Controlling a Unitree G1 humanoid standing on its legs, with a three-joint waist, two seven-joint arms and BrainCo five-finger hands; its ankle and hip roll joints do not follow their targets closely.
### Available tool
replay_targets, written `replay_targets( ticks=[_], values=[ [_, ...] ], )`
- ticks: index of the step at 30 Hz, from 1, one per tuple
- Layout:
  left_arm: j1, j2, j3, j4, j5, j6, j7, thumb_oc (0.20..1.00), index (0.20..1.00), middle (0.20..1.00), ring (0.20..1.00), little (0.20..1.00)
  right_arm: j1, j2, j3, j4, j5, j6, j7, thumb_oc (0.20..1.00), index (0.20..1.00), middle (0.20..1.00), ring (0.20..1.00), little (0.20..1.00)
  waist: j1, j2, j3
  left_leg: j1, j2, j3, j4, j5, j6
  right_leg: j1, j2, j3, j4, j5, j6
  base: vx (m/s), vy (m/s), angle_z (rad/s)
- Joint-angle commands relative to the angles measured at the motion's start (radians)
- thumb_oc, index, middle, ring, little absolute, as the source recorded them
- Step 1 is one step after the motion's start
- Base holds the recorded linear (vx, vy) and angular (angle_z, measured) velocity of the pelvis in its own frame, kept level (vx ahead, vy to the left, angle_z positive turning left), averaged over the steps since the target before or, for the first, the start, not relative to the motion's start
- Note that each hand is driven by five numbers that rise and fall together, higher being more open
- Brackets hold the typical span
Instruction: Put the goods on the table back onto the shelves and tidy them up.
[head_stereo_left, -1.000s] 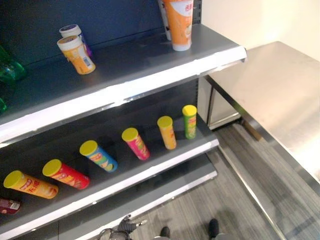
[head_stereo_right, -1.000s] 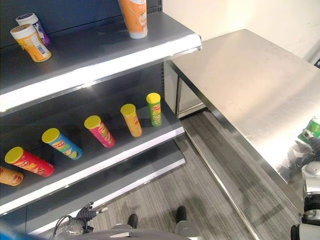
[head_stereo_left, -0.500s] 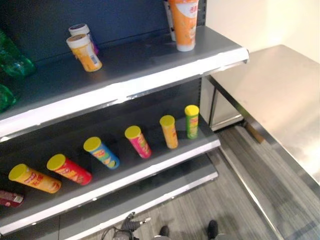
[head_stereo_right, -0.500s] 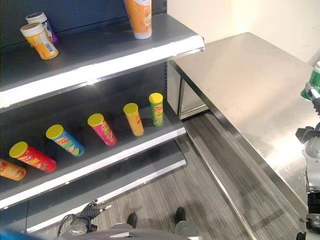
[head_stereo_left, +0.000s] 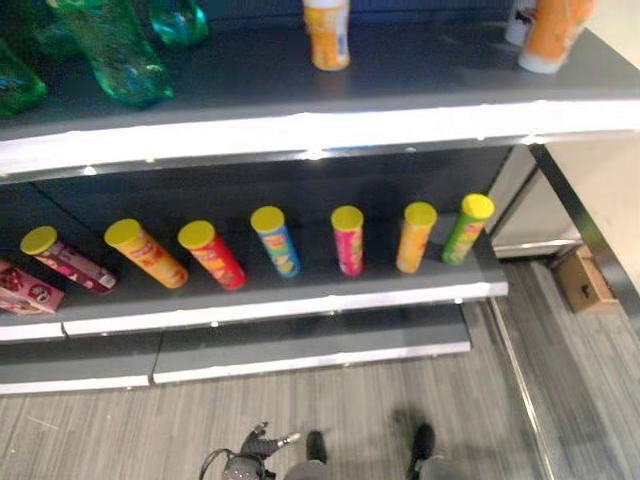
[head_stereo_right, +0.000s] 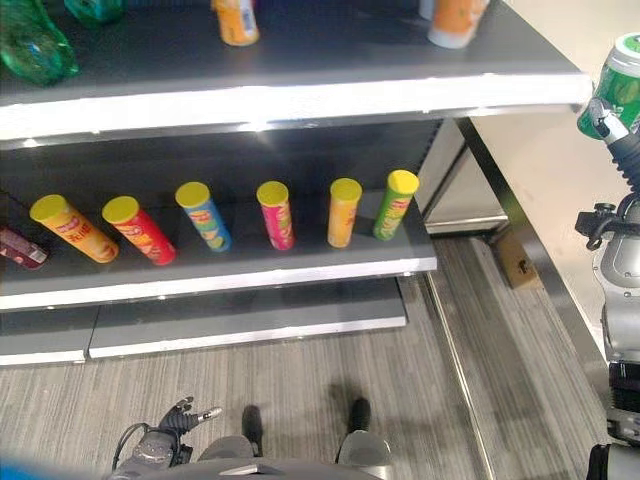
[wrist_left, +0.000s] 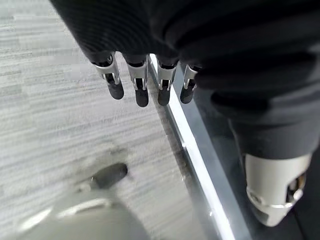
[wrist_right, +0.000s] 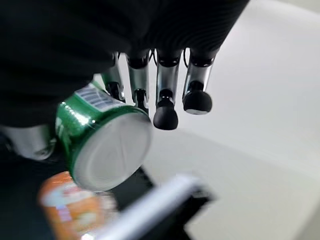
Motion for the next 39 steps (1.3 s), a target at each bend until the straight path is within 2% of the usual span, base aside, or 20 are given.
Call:
replay_targets(
  ticks=[1, 5, 7, 11, 14, 15, 17, 19, 20, 21, 24, 29, 33, 39],
  values=[
    [-0.048, 0.053, -0.002, 0.049, 0.022, -0.021, 0.009, 1.000, 1.000, 1.000, 1.000, 1.000, -0.061, -0.048, 0.043, -0.024, -0.024, -0.030, -0.002, 0.200, 0.200, 0.200, 0.200, 0.200, 0.009, -0.028, -0.092, -0.102, 0.047, -0.042, 0.035, -0.018, -0.030, 0.030, 0.039, 0.030, 0.051, -0.191, -0.004, 0.03, 0.188, -0.07],
    [-0.053, 0.067, 0.012, 0.054, 0.022, -0.025, 0.015, 1.000, 1.000, 1.000, 1.000, 1.000, -0.140, -0.036, 0.121, -0.073, -0.032, -0.027, 0.021, 0.200, 0.200, 0.200, 0.200, 0.200, 0.022, -0.041, -0.104, -0.102, -0.013, -0.042, 0.039, -0.053, 0.010, 0.003, -0.019, 0.059, 0.078, -0.171, 0.030, 0.04, 0.290, -0.06],
    [-0.054, 0.076, 0.016, 0.059, 0.019, -0.025, 0.018, 1.000, 1.000, 1.000, 1.000, 1.000, -0.184, -0.021, 0.174, -0.089, -0.028, -0.032, 0.031, 0.200, 0.200, 0.200, 0.200, 0.200, 0.033, -0.044, -0.103, -0.093, -0.041, -0.036, 0.040, -0.070, 0.032, -0.015, -0.052, 0.073, 0.131, -0.175, 0.047, 0.03, 0.246, -0.07],
    [-0.061, 0.090, 0.022, 0.059, 0.018, -0.024, 0.023, 1.000, 1.000, 1.000, 1.000, 1.000, -0.238, 0.000, 0.242, -0.111, -0.004, -0.041, 0.058, 0.200, 0.200, 0.200, 0.200, 0.200, 0.039, -0.037, -0.080, -0.056, -0.070, -0.042, 0.020, -0.077, 0.058, -0.073, -0.083, 0.111, 0.289, -0.170, 0.047, 0.01, 0.167, -0.09],
    [-0.058, 0.098, 0.010, 0.008, 0.021, -0.024, 0.025, 1.000, 1.000, 1.000, 1.000, 1.000, -0.261, 0.009, 0.267, -0.105, 0.011, -0.041, 0.065, 0.200, 0.200, 0.200, 0.200, 0.200, 0.040, -0.025, -0.067, -0.049, -0.074, -0.062, 0.013, -0.079, 0.066, -0.117, -0.062, 0.160, 0.362, -0.180, 0.038, 0.02, 0.041, 0.04],
    [-0.054, 0.098, -0.003, -0.006, 0.019, -0.025, 0.019, 1.000, 1.000, 1.000, 1.000, 1.000, -0.272, 0.007, 0.281, -0.099, 0.021, -0.037, 0.076, 0.200, 0.200, 0.200, 0.200, 0.200, 0.035, -0.023, -0.062, -0.049, -0.073, -0.084, 0.012, -0.077, 0.063, -0.135, -0.019, 0.208, 0.345, -0.199, 0.030, 0.03, -0.065, 0.30],
    [-0.059, 0.097, -0.013, -0.004, 0.020, -0.028, 0.016, 1.000, 1.000, 1.000, 1.000, 1.000, -0.303, 0.007, 0.301, -0.087, 0.043, -0.040, 0.082, 0.200, 0.200, 0.200, 0.200, 0.200, 0.035, -0.023, -0.060, -0.052, -0.072, -0.098, 0.011, -0.077, 0.056, -0.146, 0.017, 0.248, 0.282, -0.193, 0.035, 0.04, -0.115, 0.51],
    [-0.068, 0.095, -0.021, 0.006, 0.025, -0.016, 0.024, 1.000, 1.000, 1.000, 1.000, 1.000, -0.336, 0.004, 0.342, -0.058, 0.059, -0.039, 0.084, 0.200, 0.200, 0.200, 0.200, 0.200, 0.035, -0.035, -0.049, -0.053, -0.071, -0.116, 0.012, -0.076, 0.047, -0.171, 0.040, 0.285, 0.200, -0.159, 0.038, 0.04, -0.135, 0.33],
    [-0.069, 0.094, -0.018, 0.006, 0.025, -0.015, 0.025, 1.000, 1.000, 1.000, 1.000, 1.000, -0.344, 0.003, 0.348, -0.053, 0.060, -0.040, 0.083, 0.200, 0.200, 0.200, 0.200, 0.200, 0.032, -0.033, -0.048, -0.052, -0.069, -0.117, 0.013, -0.077, 0.047, -0.167, 0.042, 0.283, 0.196, -0.158, 0.038, 0.03, -0.145, 0.30],
    [-0.064, 0.098, -0.030, -0.002, 0.023, -0.017, 0.020, 1.000, 1.000, 1.000, 1.000, 1.000, -0.361, -0.008, 0.364, -0.078, 0.073, -0.035, 0.106, 0.200, 0.200, 0.200, 0.200, 0.200, 0.039, -0.049, -0.048, -0.064, -0.071, -0.150, 0.027, -0.075, 0.036, -0.141, 0.042, 0.312, 0.148, -0.154, 0.037, 0.02, -0.078, 0.64],
    [-0.056, 0.071, -0.025, 0.013, 0.017, -0.023, 0.020, 1.000, 1.000, 1.000, 1.000, 1.000, -0.369, -0.006, 0.367, -0.059, 0.088, -0.030, 0.109, 0.200, 0.200, 0.200, 0.200, 0.200, 0.044, -0.053, -0.072, -0.058, -0.052, -0.165, 0.019, -0.071, 0.016, -0.104, 0.050, 0.295, 0.105, -0.142, 0.026, 0.08, -0.190, 0.59],
    [-0.031, 0.044, -0.031, 0.039, 0.022, -0.017, 0.019, 1.000, 1.000, 1.000, 1.000, 1.000, -0.371, -0.001, 0.375, -0.068, 0.104, -0.032, 0.128, 0.200, 0.200, 0.200, 0.200, 0.200, 0.047, -0.049, -0.091, -0.041, -0.032, -0.194, 0.014, -0.070, 0.003, -0.047, 0.058, 0.244, 0.069, -0.148, 0.013, 0.09, -0.114, 0.36],
    [-0.015, 0.029, -0.046, 0.062, 0.028, -0.009, 0.024, 1.000, 1.000, 1.000, 1.000, 1.000, -0.420, 0.021, 0.431, -0.011, 0.176, -0.033, 0.148, 0.200, 0.200, 0.200, 0.200, 0.200, 0.065, -0.050, -0.108, -0.028, -0.017, -0.204, 0.008, -0.068, -0.009, -0.004, 0.065, 0.204, 0.045, -0.159, 0.002, 0.07, -0.103, 0.24],
    [-0.011, 0.022, -0.067, 0.075, 0.024, -0.006, 0.032, 1.000, 1.000, 1.000, 1.000, 1.000, -0.531, 0.051, 0.509, 0.124, 0.290, -0.039, 0.152, 0.200, 0.200, 0.200, 0.200, 0.200, 0.082, -0.055, -0.114, -0.024, -0.013, -0.207, 0.006, -0.065, -0.014, 0.012, 0.064, 0.182, 0.038, -0.165, -0.003, 0.02, -0.027, 0.11]
  ],
)
